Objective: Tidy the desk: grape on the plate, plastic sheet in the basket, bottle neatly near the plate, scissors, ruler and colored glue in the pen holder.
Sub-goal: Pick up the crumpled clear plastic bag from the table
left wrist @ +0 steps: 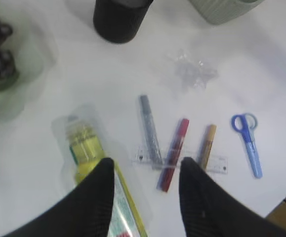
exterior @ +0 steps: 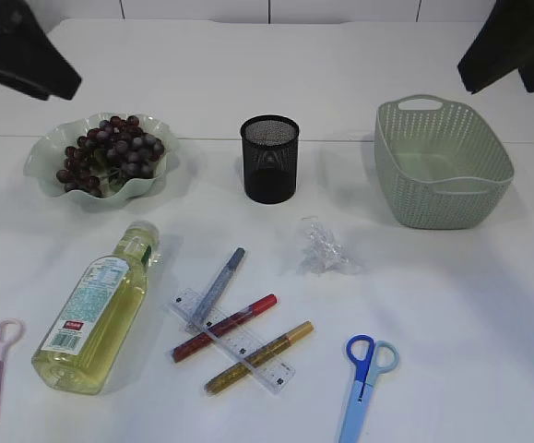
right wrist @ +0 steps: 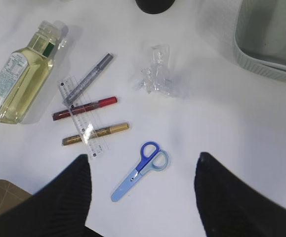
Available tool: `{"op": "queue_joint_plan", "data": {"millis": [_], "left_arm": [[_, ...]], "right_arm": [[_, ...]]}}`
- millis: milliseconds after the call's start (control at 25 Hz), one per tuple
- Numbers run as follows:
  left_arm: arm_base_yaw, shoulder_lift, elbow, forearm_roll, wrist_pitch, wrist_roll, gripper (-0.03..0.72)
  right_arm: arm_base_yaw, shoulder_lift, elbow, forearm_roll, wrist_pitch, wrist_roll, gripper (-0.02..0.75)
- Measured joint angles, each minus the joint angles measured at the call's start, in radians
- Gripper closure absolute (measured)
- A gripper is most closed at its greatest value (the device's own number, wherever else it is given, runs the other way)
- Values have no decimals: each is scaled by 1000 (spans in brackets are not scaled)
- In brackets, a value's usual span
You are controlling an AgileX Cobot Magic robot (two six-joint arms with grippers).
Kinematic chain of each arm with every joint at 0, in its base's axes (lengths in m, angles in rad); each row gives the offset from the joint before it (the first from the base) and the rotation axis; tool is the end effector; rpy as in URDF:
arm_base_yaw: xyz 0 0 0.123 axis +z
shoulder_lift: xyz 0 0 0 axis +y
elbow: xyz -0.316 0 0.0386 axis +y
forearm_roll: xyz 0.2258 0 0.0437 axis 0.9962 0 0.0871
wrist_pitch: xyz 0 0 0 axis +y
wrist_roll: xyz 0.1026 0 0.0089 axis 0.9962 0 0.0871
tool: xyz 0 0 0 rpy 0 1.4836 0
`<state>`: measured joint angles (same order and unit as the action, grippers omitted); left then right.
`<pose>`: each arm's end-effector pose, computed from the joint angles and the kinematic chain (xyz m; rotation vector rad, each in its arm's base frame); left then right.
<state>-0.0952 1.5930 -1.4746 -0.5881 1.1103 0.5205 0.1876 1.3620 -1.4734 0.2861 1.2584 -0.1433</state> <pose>0.3120 -0.0812 0.3766 0.5859 2.4735 -0.6282 0.2319 0.0722 0.4227 -0.4083 2.5795 0.4032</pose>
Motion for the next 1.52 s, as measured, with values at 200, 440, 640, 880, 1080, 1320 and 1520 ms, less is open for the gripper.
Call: {"op": "queue_joint_plan", "data": {"millis": [200, 440, 640, 880, 1080, 1320, 1520], "left_arm": [[0, -39, 0, 128, 113, -205, 364], [0, -41, 0, 197, 123, -318, 337], [0, -83, 0, 279, 128, -409, 335], [0, -151, 0, 293, 131, -431, 335], [0, -223, 40, 293, 132, -431, 305], [0, -331, 165, 298, 135, -432, 286], [0, -388, 180, 298, 136, -433, 285]], "right_arm": [[0, 0, 0, 0, 0, 12, 226], [0, 0, 0, 0, -2, 60, 226], [0, 0, 0, 0, -2, 121, 226], [0, 0, 57, 12, -2, 143, 226], [0, -8, 154, 44, -5, 143, 226], [0, -14, 180, 57, -7, 133, 226], [0, -14, 180, 18, -14, 116, 226]]}}
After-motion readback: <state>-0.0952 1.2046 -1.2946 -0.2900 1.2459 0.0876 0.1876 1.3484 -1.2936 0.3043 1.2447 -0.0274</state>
